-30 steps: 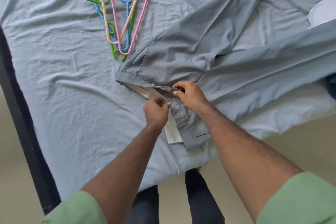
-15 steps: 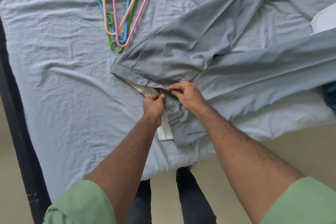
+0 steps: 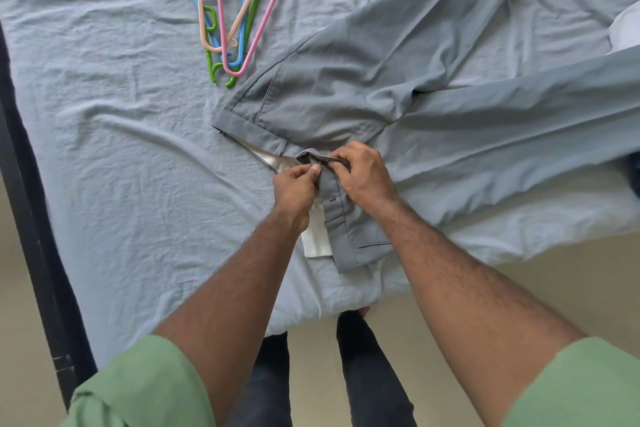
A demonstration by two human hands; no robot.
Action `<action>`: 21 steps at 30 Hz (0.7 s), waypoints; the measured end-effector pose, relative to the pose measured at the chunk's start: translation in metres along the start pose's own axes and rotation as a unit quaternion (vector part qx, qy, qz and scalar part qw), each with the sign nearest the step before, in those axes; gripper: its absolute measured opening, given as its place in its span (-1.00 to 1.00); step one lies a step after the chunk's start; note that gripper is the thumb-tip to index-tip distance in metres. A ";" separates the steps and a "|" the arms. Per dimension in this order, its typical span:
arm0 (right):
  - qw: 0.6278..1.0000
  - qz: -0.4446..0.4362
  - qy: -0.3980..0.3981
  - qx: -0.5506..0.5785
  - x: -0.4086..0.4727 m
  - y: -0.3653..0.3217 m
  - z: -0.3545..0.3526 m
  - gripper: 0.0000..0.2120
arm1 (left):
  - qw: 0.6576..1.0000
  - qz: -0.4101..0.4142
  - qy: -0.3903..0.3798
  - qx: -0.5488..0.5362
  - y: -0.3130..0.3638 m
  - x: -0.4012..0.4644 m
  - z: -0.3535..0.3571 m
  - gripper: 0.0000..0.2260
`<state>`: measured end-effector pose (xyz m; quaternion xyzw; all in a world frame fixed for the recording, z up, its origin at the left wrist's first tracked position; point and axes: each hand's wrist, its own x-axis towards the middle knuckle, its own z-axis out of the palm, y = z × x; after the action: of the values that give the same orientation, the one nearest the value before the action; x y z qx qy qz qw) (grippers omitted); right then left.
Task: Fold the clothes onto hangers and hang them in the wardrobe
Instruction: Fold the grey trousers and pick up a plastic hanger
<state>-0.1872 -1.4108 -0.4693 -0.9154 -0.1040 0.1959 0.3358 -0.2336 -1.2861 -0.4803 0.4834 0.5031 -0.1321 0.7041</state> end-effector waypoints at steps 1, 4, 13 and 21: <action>1.000 -0.006 -0.003 -0.008 0.001 -0.002 -0.002 -0.87 | 1.000 0.001 -0.002 -0.001 0.001 -0.001 0.000 -0.89; 0.997 -0.034 -0.026 -0.059 0.002 -0.007 -0.007 -0.84 | 1.000 -0.002 -0.001 -0.006 0.003 -0.001 0.000 -0.88; 0.982 -0.107 -0.034 -0.151 0.006 -0.013 -0.005 -0.87 | 1.000 -0.017 -0.001 -0.017 0.011 -0.007 -0.001 -0.89; 0.966 -0.141 -0.020 -0.214 0.002 -0.018 -0.003 -0.91 | 1.000 -0.018 -0.010 -0.005 0.014 -0.009 -0.003 -0.83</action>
<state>-0.1849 -1.3979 -0.4560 -0.9380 -0.2780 0.1384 0.1540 -0.2303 -1.2790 -0.4651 0.4698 0.5048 -0.1472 0.7091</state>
